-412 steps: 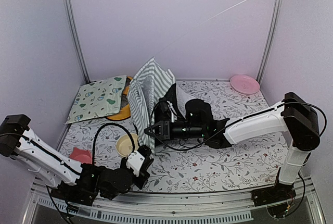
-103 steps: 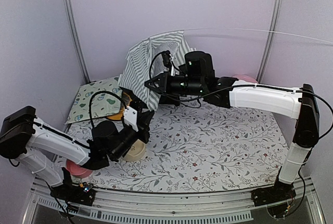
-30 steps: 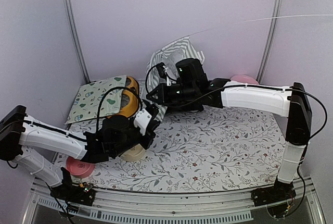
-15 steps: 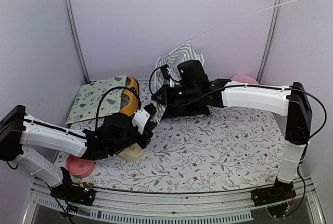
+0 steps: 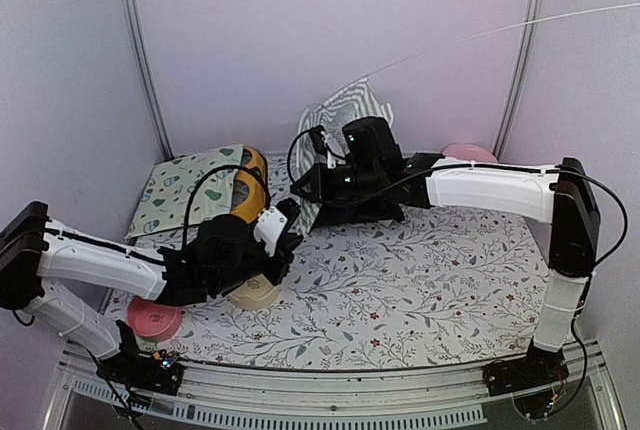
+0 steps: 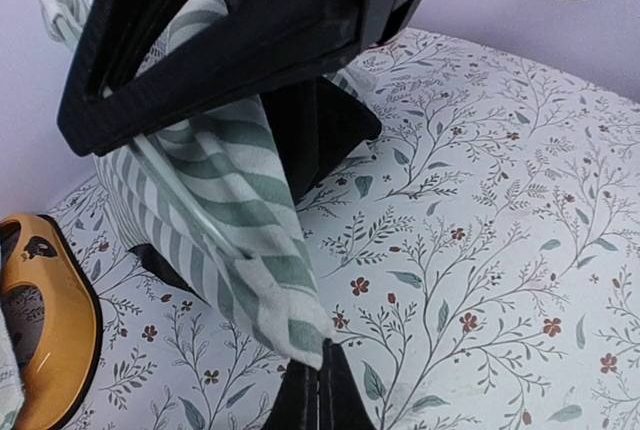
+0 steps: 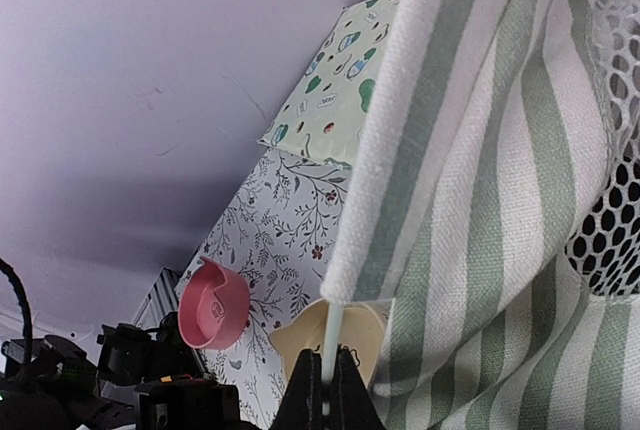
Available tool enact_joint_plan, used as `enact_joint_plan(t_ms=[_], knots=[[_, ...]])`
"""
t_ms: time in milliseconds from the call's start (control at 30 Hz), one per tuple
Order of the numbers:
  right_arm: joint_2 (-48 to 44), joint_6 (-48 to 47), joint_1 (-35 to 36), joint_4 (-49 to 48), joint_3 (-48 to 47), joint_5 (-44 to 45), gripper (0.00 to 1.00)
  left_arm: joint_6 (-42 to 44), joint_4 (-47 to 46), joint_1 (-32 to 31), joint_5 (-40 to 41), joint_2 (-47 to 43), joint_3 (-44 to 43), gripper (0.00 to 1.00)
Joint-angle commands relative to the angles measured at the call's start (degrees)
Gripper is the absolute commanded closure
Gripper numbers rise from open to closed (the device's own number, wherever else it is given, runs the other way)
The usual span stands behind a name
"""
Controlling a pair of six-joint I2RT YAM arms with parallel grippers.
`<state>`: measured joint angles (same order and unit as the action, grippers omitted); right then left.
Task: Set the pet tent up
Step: Rotate the tent at the center of the board.
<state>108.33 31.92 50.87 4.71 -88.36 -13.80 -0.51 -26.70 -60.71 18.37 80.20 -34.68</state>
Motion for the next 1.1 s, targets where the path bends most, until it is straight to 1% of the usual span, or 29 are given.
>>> enact_joint_plan(t_ms=[0, 67, 100, 167, 200, 233, 267, 333, 433, 500, 633, 733, 767, 867, 933, 1067], knots=[[0.17, -1.78, -1.2, -4.72, 0.78, 3.45, 1.0, -0.39, 1.13, 0.5, -2.82, -1.68, -0.73, 1.0], [0.14, -1.68, -1.21, -4.71, 0.52, 2.83, 1.0, -1.32, 1.31, 0.67, -2.77, -1.76, -0.83, 1.0], [-0.07, -1.75, -1.2, -4.78, 0.43, 2.63, 1.0, -1.85, 1.61, 0.74, -2.39, -1.74, -0.77, 0.97], [-0.66, -2.54, -1.26, -4.59, -0.13, 2.15, 1.0, -3.44, 2.49, 0.76, -1.36, -2.06, -0.41, 0.76], [-1.07, -2.96, -1.23, -4.35, -0.41, 1.73, 0.97, -4.43, 2.79, 0.71, -0.69, -2.46, 0.03, 0.68], [-1.49, -3.83, -1.25, -4.16, -0.6, 1.44, 0.9, -5.45, 2.95, 0.77, 0.17, -3.04, 0.62, 0.6], [-1.99, -4.2, -1.34, -3.8, -0.67, 1.07, 0.84, -6.67, 3.05, 0.83, 0.79, -3.95, 1.4, 0.5], [-2.89, -5.36, -1.51, -3.15, -0.81, 0.25, 0.7, -8.8, 3.57, 0.97, 1.87, -6.1, 2.74, 0.44], [-4.12, -6.56, -1.73, -1.39, -0.96, -1.19, 0.52, -11.93, 6.22, 1.87, 3.31, -9.54, 3.11, 0.4], [-5.17, -7.6, -1.8, -0.2, -0.75, -1.69, 0.43, -13.55, 9.3, 2.81, 3.93, -11.82, 2.48, 0.39], [-8.93, -9.31, -1.93, 1.21, 1.04, -0.09, 0.28, -18.43, 16.26, 7.0, 4.19, -13.66, -2.21, 0.38], [-11.67, -10.88, -2.45, 2.77, 2.58, 2.62, 0.19, -21.89, 20.77, 11.66, 0.9, -13.16, -6.48, 0.36], [-12.5, -11.24, -2.63, 3.21, 3.08, 3.24, 0.17, -23.13, 21.9, 13.42, -0.87, -12.62, -7.79, 0.35], [-14.94, -12.32, -3.98, 3.87, 5.3, 4.25, 0.11, -26.45, 23.72, 18.6, -7.43, -9.77, -11.62, 0.34], [-16.42, -12.49, -5.28, 3.92, 7.42, 4.25, 0.09, -28.19, 24.14, 22.13, -11.63, -6.72, -14.26, 0.33], [-19.08, -12.82, -7.18, 3.82, 11.41, 3.09, 0.08, -29.09, 24.19, 25.79, -15.94, 1.78, -20.37, 0.31]])
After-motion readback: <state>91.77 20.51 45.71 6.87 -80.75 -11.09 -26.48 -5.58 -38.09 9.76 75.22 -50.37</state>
